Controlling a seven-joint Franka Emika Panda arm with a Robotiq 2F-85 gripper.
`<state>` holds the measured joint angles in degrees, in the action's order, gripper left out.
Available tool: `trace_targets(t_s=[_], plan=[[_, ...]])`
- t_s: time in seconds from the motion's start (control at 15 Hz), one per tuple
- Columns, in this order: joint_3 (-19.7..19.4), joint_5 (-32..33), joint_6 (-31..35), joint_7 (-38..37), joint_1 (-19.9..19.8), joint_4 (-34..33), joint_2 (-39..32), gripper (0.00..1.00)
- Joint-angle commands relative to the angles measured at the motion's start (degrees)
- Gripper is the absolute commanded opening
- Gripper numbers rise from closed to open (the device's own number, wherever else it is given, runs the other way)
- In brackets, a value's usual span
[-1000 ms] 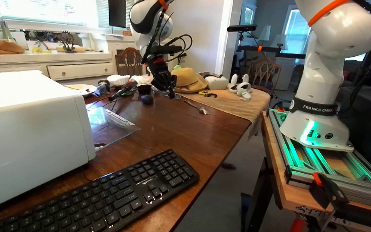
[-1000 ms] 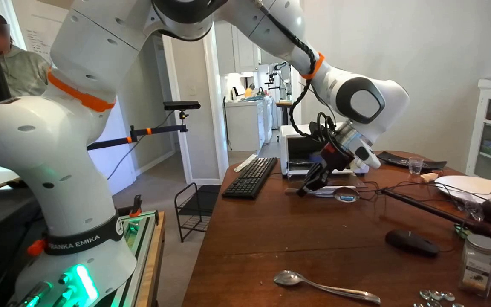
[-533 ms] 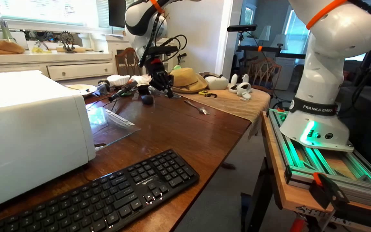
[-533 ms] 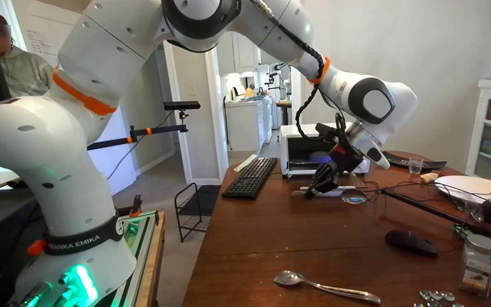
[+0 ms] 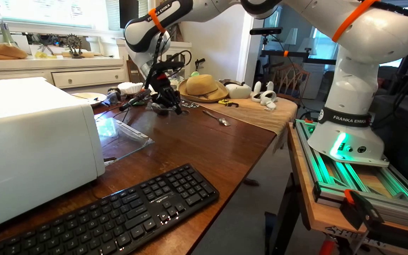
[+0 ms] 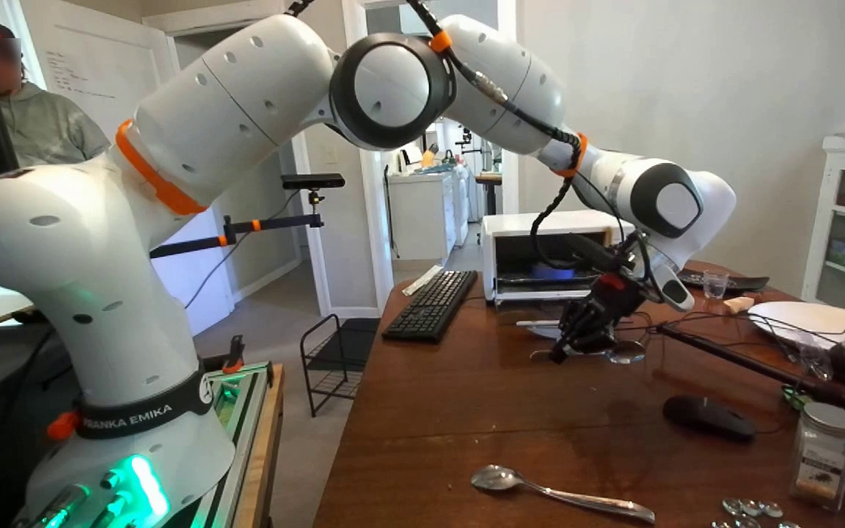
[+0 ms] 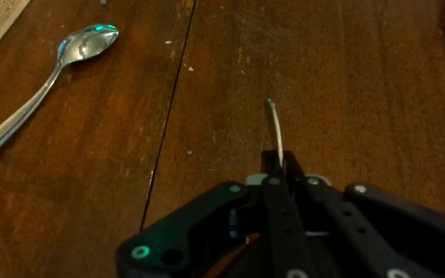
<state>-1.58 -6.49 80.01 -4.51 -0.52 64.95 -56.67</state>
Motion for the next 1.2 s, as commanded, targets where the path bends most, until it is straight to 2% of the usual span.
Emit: trace_targets(t_s=[0.0,0.67,1.13], plan=[[1.03,1.67,-5.26,2.62,-0.30,-10.35,-6.82,0.01],[1.21,0.66,-7.21,1.52,-0.75,-21.81,-14.23,0.01],[0.48,0.15,-6.60,1.75,-0.71,-25.52,-16.47,0.01]])
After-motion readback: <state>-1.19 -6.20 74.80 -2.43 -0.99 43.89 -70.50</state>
